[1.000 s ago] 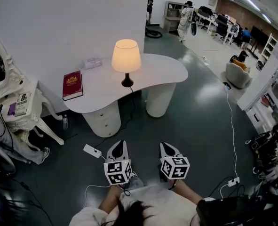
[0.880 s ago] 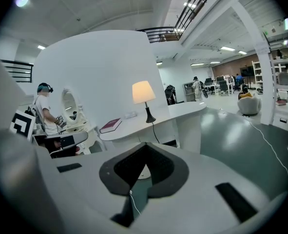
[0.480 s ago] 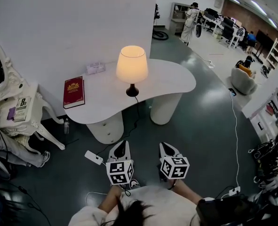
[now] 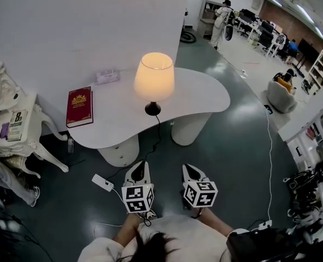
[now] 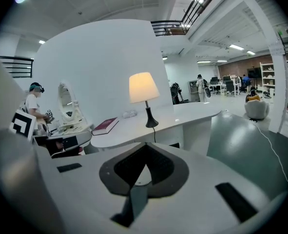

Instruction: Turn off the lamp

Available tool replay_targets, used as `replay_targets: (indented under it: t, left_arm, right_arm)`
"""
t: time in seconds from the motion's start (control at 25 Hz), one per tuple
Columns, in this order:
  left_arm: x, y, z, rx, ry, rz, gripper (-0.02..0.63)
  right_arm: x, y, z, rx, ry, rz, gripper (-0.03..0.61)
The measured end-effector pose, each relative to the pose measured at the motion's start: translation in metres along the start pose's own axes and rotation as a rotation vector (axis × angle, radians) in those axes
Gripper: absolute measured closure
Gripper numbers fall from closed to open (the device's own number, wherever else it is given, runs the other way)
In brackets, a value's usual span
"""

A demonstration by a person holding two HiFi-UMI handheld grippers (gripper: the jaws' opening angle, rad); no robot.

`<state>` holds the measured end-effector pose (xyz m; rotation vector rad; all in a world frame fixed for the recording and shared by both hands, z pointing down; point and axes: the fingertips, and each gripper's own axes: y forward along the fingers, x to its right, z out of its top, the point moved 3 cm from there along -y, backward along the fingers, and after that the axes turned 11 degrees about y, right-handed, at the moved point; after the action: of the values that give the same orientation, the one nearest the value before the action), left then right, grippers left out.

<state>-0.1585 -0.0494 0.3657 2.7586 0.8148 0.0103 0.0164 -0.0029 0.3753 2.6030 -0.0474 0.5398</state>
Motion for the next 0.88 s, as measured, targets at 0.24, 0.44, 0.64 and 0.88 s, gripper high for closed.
replay_targets:
  t: [0.24,0.44,0.64,0.88]
  left_arm:
    - [-0.003,0.013,-0.019,-0.044,-0.035,-0.004,0.606]
    - [-0.005,0.023,-0.025,-0.071,-0.047,0.013,0.606]
    - [-0.002,0.039,-0.030,-0.101,-0.048,0.053,0.606]
    - [0.020,0.081,-0.023,-0.120,-0.050,0.118,0.606]
  right_arm:
    - [-0.001,0.020,-0.009,-0.064,-0.015,0.003,0.580]
    - [-0.001,0.036,-0.011,-0.108,-0.017,0.025,0.580]
    - [0.010,0.053,-0.005,-0.126,-0.027,0.060,0.580]
    - [0.043,0.082,0.023,-0.152,-0.067,0.130,0.580]
